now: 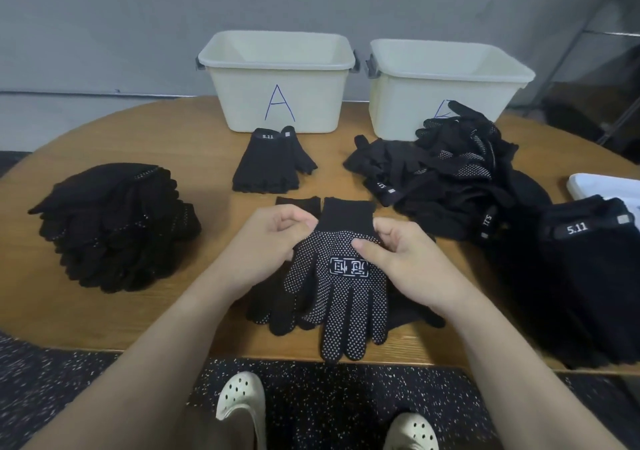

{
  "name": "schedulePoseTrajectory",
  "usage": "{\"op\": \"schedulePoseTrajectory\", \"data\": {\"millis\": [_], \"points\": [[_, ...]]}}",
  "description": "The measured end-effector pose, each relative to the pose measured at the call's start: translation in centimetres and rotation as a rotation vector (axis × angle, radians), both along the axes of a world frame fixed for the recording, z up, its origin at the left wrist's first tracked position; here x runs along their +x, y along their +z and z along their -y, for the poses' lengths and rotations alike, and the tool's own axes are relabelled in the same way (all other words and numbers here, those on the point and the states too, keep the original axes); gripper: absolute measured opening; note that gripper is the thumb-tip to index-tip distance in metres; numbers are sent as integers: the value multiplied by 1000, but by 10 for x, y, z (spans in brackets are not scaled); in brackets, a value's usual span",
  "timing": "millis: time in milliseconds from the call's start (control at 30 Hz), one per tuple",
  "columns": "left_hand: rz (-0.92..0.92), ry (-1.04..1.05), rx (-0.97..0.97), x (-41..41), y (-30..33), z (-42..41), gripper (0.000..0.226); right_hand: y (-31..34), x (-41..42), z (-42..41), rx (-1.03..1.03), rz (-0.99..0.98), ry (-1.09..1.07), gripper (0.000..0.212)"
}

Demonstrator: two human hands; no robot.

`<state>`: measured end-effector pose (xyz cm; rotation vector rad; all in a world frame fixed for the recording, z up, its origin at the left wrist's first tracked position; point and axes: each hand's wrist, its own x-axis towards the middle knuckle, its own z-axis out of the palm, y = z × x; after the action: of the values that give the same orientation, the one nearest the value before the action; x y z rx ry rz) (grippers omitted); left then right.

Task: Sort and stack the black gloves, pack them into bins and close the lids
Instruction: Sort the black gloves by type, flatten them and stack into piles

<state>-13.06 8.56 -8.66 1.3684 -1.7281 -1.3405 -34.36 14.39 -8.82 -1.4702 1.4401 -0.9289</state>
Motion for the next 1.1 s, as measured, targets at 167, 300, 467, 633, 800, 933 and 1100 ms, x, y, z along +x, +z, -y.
{"op": "schedulePoseTrajectory", "data": {"millis": [167,300,467,633,800,933,1100], "points": [[-26,52,18,7,-1,3,19,0,-12,-2,-40,-137,13,25],[8,76,19,20,0,7,17,2,-22,-5,-13,-137,36,26],[75,36,-4,33,7,8,14,2,-18,-1,-18,-236,28,24],[258,41,-357,41,8,13,16,7,-14,5,-51,-326,-156,27],[472,-11,-468,41,1,28,34,8,-4,15,-271,-472,-271,24],[646,-77,-415,43,2,35,42,10,24,24,-388,-517,-151,18],[747,-105,-415,46,6,43,47,5,59,36,-368,-530,18,17]]}}
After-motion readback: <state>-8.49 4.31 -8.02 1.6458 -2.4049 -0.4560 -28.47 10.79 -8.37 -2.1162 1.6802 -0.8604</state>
